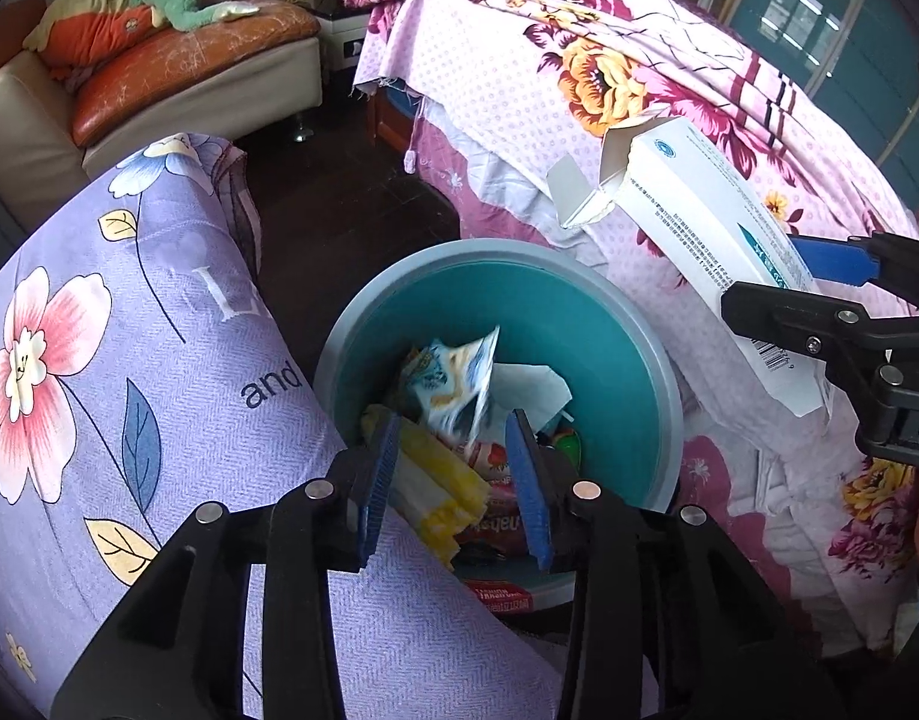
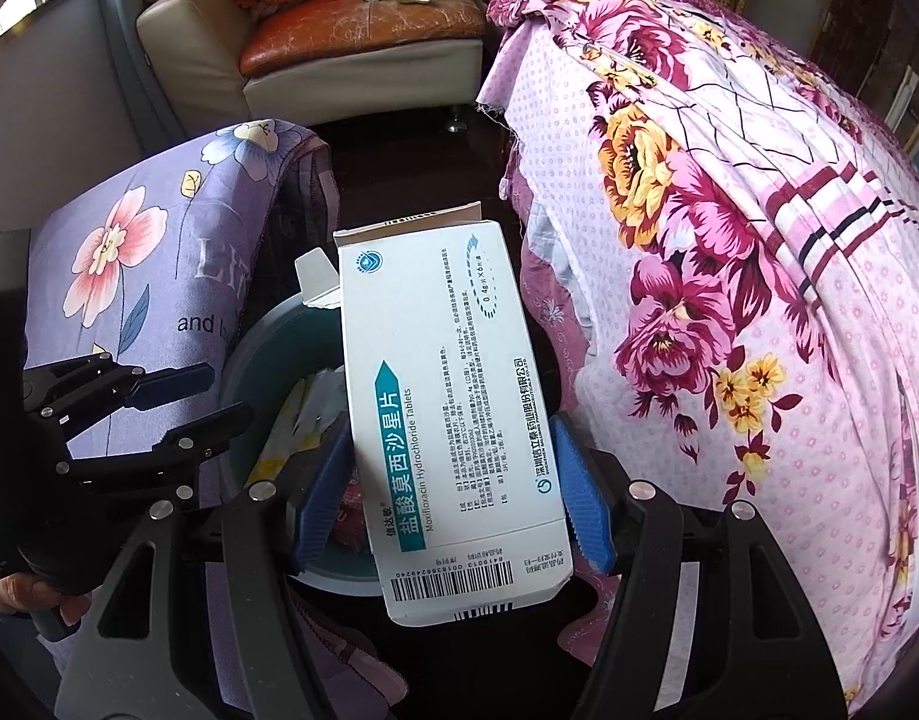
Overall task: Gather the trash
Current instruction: 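Open the left gripper to drop the wrapper while the right drops the box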
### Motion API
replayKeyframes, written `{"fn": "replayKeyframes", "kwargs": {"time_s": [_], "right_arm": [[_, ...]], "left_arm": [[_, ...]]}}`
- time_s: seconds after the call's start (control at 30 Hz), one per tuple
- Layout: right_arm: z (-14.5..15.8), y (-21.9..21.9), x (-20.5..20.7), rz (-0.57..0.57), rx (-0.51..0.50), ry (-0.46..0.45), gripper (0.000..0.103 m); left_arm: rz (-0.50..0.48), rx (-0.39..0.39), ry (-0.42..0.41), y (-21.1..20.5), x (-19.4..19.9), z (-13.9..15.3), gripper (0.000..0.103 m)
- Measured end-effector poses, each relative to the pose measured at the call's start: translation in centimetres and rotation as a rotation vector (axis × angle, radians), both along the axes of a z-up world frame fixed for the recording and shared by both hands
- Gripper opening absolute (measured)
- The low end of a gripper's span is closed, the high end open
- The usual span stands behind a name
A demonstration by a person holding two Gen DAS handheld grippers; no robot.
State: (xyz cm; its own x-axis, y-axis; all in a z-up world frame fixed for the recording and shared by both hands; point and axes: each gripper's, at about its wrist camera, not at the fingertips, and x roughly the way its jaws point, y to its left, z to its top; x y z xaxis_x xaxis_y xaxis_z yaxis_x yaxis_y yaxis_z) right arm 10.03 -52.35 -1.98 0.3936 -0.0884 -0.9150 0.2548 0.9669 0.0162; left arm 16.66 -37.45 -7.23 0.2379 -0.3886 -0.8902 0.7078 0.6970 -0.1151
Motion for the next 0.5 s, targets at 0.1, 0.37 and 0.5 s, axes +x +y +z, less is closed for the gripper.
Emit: {"fn": "replayKeyframes", "kwargs": {"time_s": [0.1,0.37,0.5], "right_arm": [[0.0,0.2,0.2,0.003,-0.004,0.004,0.062],[-0.1,1.0,0.8,0.013,-0.011,0.015,0.062],[-0.2,1.5,1.2,0.021,-0.012,0.017,0.062]], "left_arm": [[0.022,-0.004,0.001,0.5,0.3,0.1,0.058],[0.104,0.005,-0.083,2.8,0.9,1.7,0.094],[0.134,0.003,-0.077,4.4,1.3,2.0,0.094]]}}
